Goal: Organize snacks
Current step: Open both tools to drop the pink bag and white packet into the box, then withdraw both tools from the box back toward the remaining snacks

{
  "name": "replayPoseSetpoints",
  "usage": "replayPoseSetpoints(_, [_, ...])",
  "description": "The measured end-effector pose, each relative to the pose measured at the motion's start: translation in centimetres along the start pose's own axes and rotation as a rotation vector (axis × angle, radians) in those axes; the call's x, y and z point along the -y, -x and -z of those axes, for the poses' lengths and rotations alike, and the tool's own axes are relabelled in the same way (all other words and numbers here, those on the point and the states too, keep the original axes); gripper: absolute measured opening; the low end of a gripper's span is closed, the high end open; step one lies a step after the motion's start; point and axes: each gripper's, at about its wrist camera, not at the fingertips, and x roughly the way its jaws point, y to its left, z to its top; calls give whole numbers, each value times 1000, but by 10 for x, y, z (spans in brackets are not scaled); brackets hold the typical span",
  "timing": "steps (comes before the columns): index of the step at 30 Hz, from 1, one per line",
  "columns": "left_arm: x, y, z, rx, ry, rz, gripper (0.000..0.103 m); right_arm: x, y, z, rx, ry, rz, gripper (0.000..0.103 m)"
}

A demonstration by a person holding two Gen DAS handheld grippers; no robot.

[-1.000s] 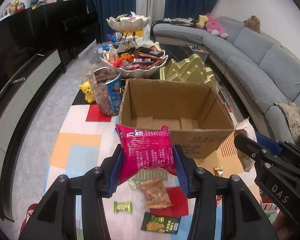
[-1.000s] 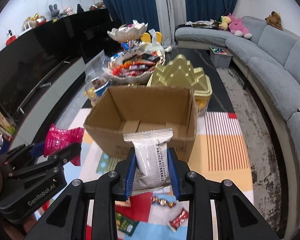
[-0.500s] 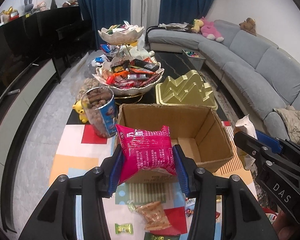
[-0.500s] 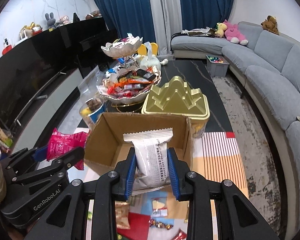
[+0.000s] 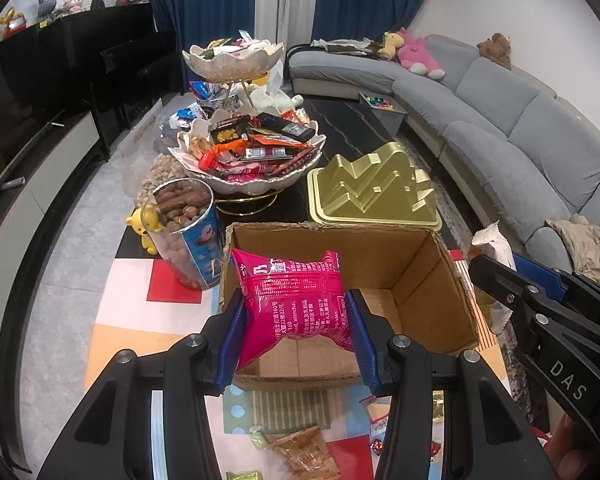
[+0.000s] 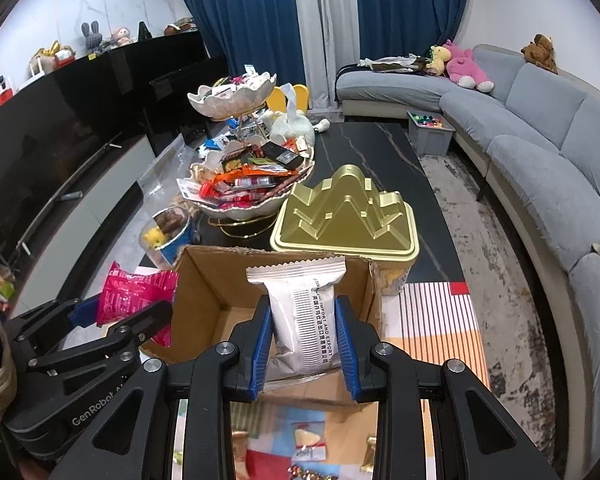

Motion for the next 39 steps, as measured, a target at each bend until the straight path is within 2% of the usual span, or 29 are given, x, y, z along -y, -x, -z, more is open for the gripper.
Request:
replayPoseSetpoints(9, [-4, -12, -4, -16, 3, 2, 50, 1, -17, -5, -15, 7, 1, 32])
replayPoseSetpoints(15, [-3, -10, -5, -5, -11, 7, 62, 2, -18, -8, -1, 11, -3, 33])
replayPoseSetpoints(16, [-3, -10, -6, -3, -11, 3, 66, 3, -17, -9, 1, 8, -1, 36])
replayPoseSetpoints(18, [-4, -8, -6, 2, -11, -8, 68, 5, -16, -9, 8, -2, 4, 55])
replayPoseSetpoints(21, [-6, -6, -6, 2, -6, -15, 75, 8, -11, -11, 27, -10, 18, 70])
replayPoseSetpoints(28, [-9, 2, -5, 15, 4, -46, 84, 10, -3, -11, 32, -16, 34, 70])
replayPoseSetpoints(39, [-7, 25, 5, 34, 7, -51, 86, 14, 23, 1, 52, -15, 57, 70])
